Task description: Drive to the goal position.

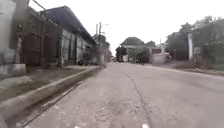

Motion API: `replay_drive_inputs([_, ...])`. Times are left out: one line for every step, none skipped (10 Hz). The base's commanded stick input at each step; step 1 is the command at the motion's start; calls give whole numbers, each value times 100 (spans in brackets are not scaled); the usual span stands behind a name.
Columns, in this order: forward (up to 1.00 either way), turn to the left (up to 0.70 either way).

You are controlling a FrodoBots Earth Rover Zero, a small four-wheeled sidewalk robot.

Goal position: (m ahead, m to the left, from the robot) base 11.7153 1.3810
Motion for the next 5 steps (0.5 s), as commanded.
replay_drive_inputs([100, -8])
replay_drive_inputs([100, -7])
replay_drive_inputs([100, -7])
replay_drive_inputs([100, -7])
replay_drive_inputs([100, -6])
